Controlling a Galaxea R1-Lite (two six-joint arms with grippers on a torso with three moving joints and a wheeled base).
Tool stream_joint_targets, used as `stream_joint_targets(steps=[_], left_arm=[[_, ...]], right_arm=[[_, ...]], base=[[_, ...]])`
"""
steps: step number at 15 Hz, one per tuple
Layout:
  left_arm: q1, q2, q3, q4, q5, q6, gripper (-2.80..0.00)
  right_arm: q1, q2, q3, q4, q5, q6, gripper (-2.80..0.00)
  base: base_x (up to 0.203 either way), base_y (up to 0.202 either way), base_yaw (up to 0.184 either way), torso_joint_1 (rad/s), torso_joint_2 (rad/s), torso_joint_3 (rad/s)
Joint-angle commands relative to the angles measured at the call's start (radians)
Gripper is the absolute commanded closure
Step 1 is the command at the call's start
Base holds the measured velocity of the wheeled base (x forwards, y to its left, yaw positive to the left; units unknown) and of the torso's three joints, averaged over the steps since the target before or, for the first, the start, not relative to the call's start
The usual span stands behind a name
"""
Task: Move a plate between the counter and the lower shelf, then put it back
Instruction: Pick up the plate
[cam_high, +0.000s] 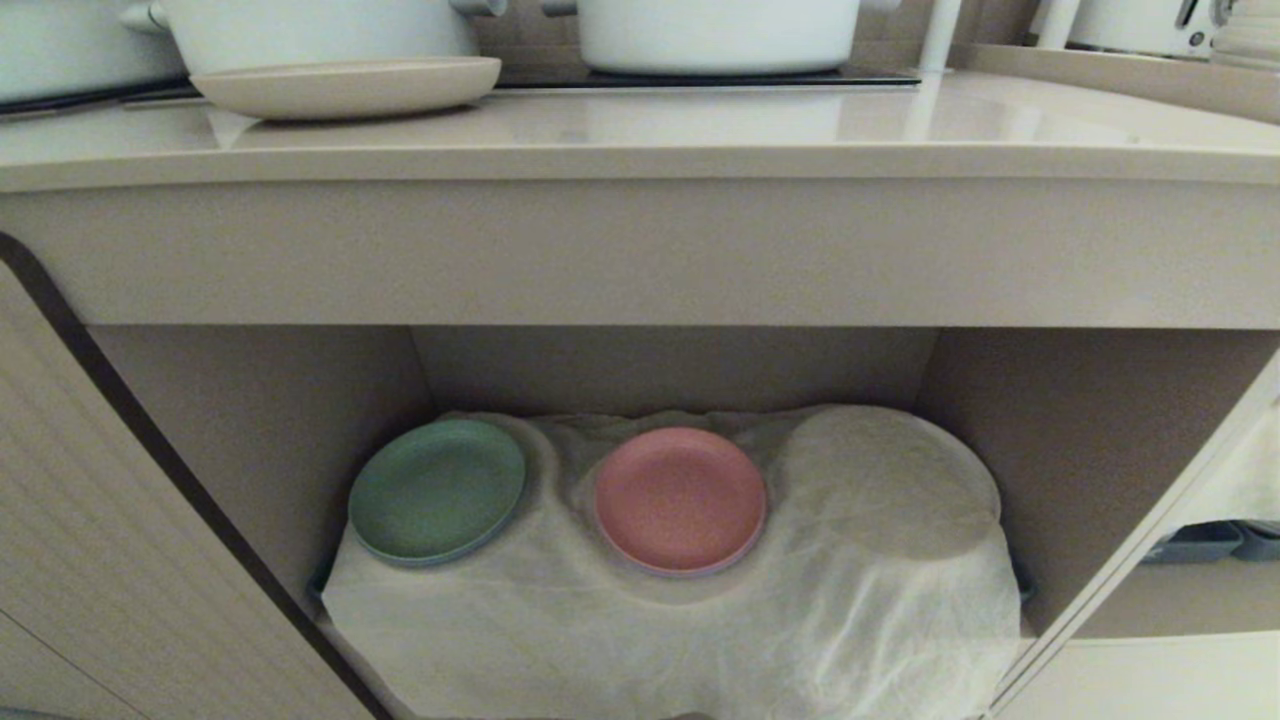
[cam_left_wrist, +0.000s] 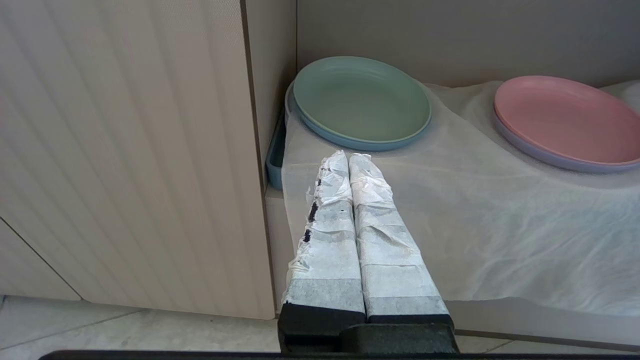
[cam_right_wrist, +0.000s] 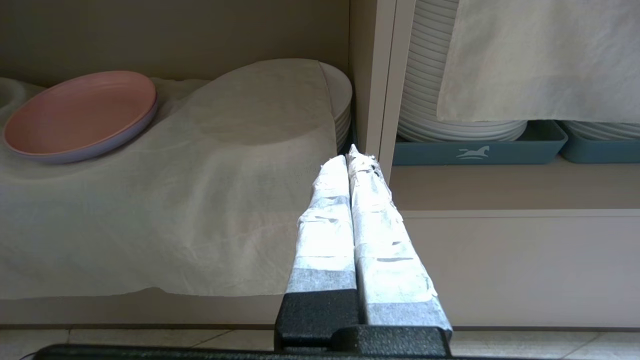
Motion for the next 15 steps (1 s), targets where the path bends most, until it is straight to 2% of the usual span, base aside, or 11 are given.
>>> stream_joint_targets(steps=[1, 15], left_arm=[[0.0, 0.0, 0.0, -0.001, 0.0, -0.001, 0.0], [0.0, 0.0, 0.0, -0.001, 0.0, -0.001, 0.0]], right_arm=[[0.0, 0.001, 0.0, -0.002, 0.0, 0.0, 0.0], [0.0, 0.001, 0.0, -0.001, 0.0, 0.0, 0.0]], base=[[0.0, 0.0, 0.0, 0.0, 0.0, 0.0], [0.0, 0.0, 0.0, 0.0, 0.0, 0.0]])
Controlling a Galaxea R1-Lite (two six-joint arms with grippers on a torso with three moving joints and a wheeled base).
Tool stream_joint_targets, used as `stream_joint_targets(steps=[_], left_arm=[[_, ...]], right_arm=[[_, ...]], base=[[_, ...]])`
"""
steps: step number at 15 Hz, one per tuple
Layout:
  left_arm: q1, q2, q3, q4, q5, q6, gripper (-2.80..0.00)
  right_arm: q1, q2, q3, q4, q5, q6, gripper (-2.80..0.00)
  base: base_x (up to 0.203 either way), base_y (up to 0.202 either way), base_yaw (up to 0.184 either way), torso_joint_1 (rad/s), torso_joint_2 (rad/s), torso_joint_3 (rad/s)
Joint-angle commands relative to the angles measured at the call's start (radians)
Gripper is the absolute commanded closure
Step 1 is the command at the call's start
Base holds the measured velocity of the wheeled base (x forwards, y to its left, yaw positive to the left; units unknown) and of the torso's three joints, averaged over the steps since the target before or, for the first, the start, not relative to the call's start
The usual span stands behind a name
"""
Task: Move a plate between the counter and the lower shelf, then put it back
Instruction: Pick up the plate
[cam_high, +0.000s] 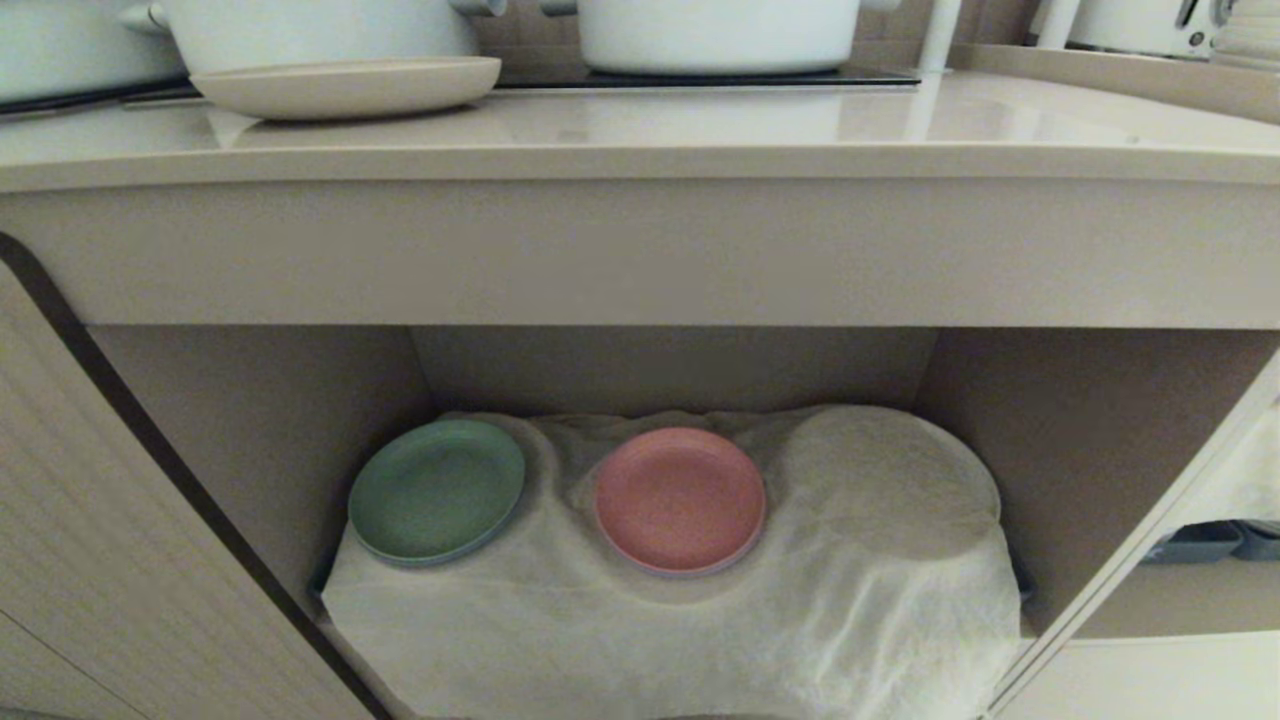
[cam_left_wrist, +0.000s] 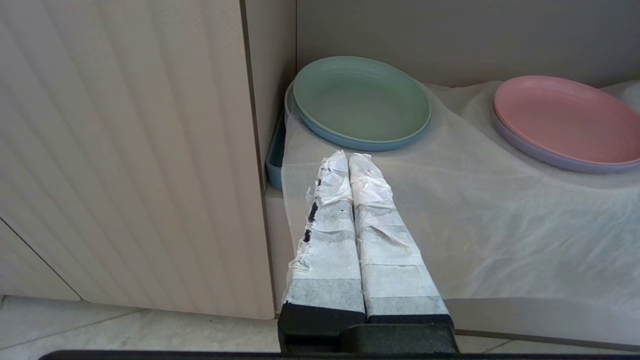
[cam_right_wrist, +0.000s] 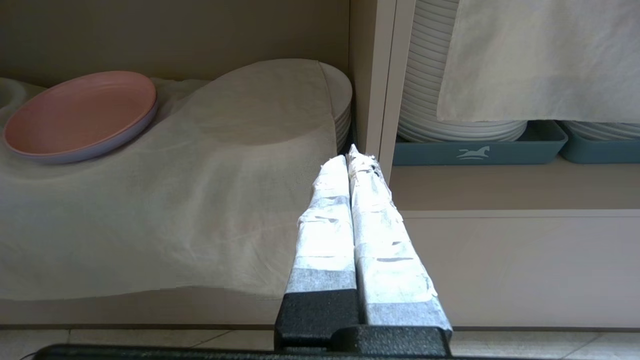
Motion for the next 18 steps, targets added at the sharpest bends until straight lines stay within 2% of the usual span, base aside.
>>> stream_joint_targets(steps=[1, 18], left_arm=[[0.0, 0.0, 0.0, -0.001, 0.0, -0.001, 0.0], [0.0, 0.0, 0.0, -0.001, 0.0, 0.001, 0.0]], right_arm=[[0.0, 0.001, 0.0, -0.001, 0.0, 0.0, 0.0], [0.0, 0.001, 0.0, -0.001, 0.0, 0.002, 0.0]], base=[[0.0, 0.0, 0.0, 0.0, 0.0, 0.0], [0.0, 0.0, 0.0, 0.0, 0.0, 0.0]])
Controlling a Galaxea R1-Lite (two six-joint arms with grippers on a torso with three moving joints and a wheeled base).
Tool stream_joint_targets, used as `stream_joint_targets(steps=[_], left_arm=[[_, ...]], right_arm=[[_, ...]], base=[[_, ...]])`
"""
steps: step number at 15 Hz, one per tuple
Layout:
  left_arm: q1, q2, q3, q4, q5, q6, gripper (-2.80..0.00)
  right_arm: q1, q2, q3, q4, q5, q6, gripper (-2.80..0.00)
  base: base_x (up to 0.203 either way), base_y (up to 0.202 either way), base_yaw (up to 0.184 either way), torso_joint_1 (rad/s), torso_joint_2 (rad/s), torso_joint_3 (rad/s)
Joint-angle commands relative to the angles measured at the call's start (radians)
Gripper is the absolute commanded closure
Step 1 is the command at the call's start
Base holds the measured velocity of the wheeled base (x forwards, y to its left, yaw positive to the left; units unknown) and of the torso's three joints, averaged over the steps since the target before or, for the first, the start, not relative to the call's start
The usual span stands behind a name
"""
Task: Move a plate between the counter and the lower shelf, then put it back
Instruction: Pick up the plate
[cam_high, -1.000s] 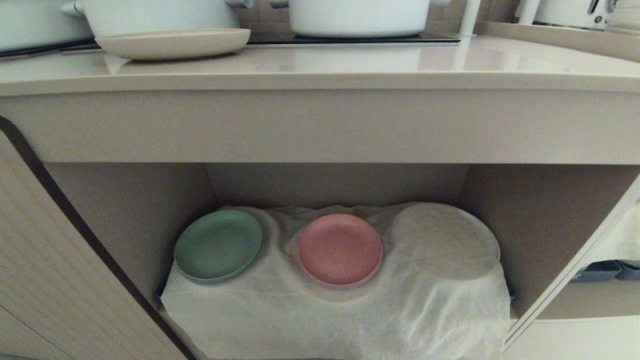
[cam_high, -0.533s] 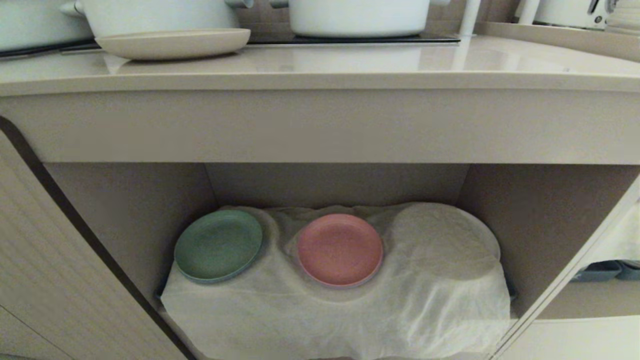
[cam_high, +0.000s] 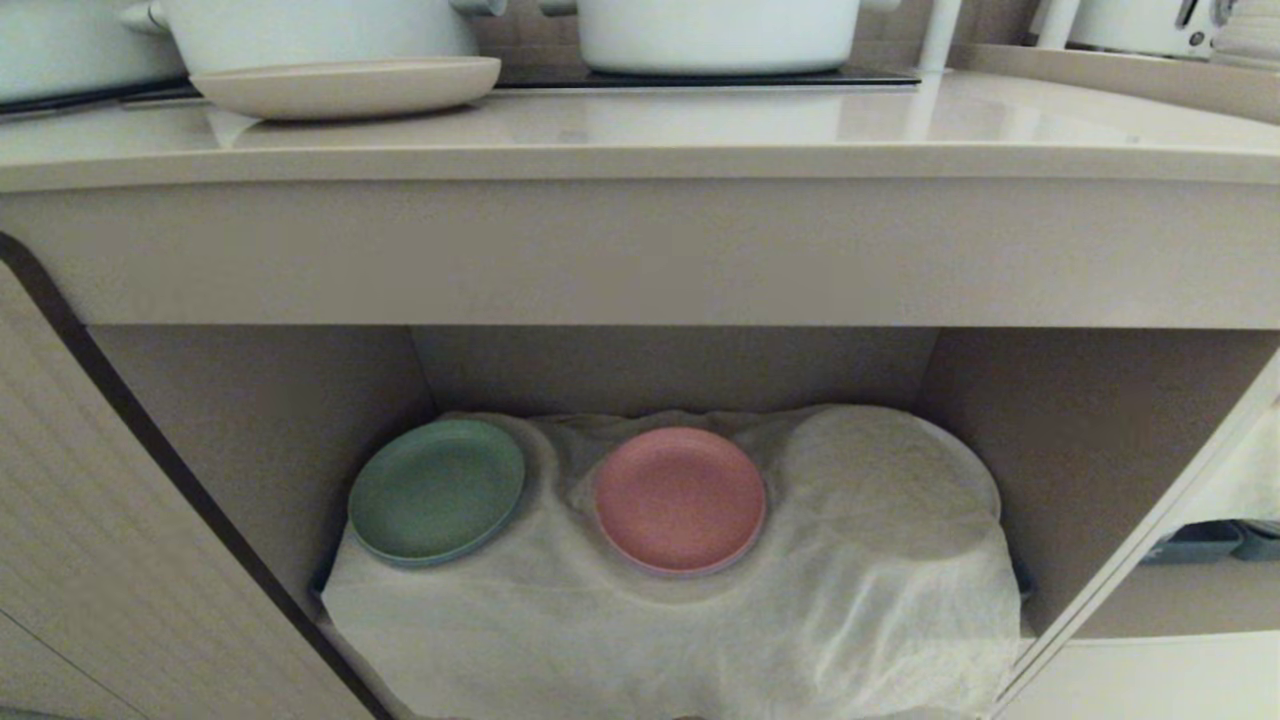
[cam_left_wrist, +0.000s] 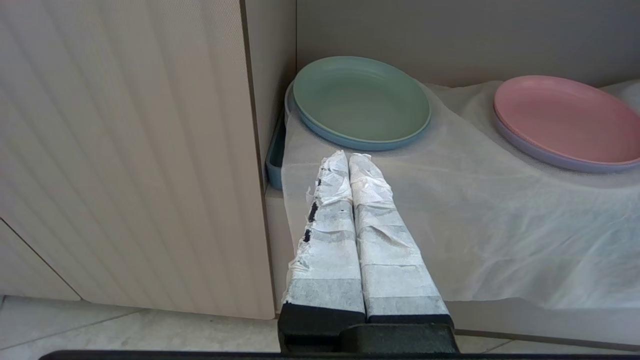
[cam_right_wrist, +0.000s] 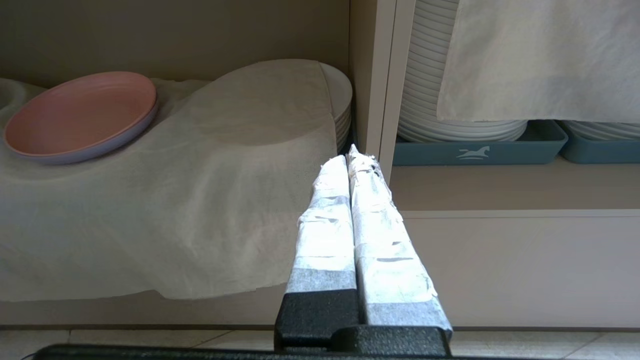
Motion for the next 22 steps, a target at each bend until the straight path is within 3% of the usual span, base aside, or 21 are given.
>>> stream_joint_targets(steps=[1, 8, 12, 22], left_arm=[[0.0, 0.0, 0.0, -0.001, 0.0, 0.0, 0.0], [0.0, 0.0, 0.0, -0.001, 0.0, -0.001, 0.0], [0.0, 0.0, 0.0, -0.001, 0.0, -0.001, 0.0], [0.0, 0.0, 0.0, -0.001, 0.0, -0.001, 0.0]], right_arm=[[0.0, 0.001, 0.0, 0.0, 0.0, 0.004, 0.0], [0.0, 0.001, 0.0, 0.001, 0.001, -0.006, 0.0], [0.0, 0.001, 0.0, 0.001, 0.001, -0.006, 0.0], [0.0, 0.001, 0.0, 0.0, 0.001, 0.001, 0.0]], base=[[0.0, 0.0, 0.0, 0.0, 0.0, 0.0], [0.0, 0.0, 0.0, 0.0, 0.0, 0.0], [0.0, 0.0, 0.0, 0.05, -0.23, -0.238], [0.0, 0.0, 0.0, 0.184, -0.49, -0.287]])
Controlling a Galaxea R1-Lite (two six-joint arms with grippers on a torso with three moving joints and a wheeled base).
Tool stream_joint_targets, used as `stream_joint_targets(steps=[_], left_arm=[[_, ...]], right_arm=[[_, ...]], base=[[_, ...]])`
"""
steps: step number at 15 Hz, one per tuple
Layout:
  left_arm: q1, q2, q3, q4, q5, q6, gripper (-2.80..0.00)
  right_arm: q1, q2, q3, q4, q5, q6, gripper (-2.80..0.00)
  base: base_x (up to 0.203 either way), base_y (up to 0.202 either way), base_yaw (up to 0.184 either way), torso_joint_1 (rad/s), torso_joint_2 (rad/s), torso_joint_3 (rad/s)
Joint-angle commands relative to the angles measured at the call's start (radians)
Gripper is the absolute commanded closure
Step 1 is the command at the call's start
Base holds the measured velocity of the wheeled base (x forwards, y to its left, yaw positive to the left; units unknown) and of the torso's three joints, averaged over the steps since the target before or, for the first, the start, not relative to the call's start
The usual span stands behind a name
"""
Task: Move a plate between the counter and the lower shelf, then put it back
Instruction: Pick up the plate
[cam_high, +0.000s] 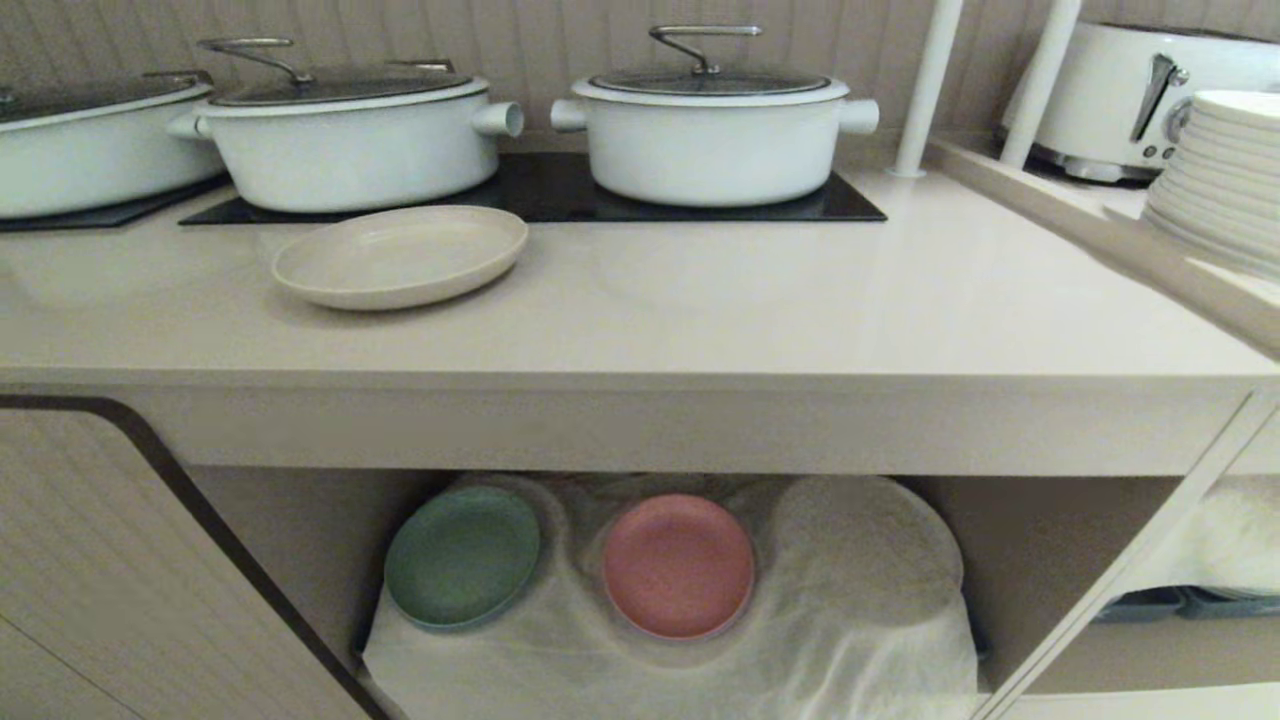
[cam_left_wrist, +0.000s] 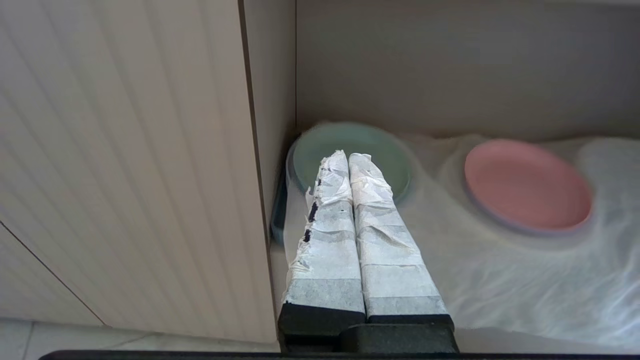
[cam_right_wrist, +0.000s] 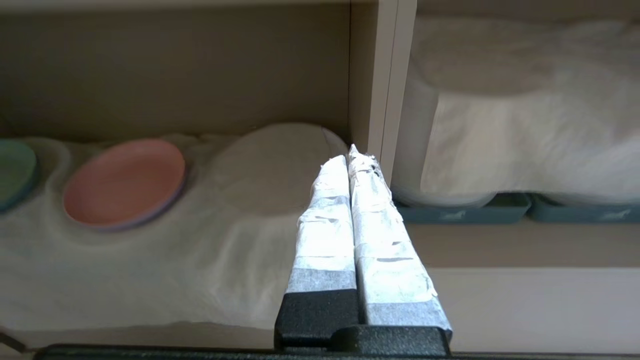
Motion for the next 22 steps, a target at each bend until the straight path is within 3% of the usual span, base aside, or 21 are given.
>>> stream_joint_targets(steps=[1, 22], left_arm=[[0.001, 0.0, 0.0, 0.0, 0.0, -0.001, 0.0], [0.001, 0.0, 0.0, 0.0, 0.0, -0.001, 0.0]], right_arm=[[0.0, 0.001, 0.0, 0.0, 0.0, 0.0, 0.0], [0.0, 0.001, 0.0, 0.0, 0.001, 0.0, 0.0]], base=[[0.0, 0.0, 0.0, 0.198, -0.49, -0.281], [0.0, 0.0, 0.0, 0.247, -0.54, -0.292]])
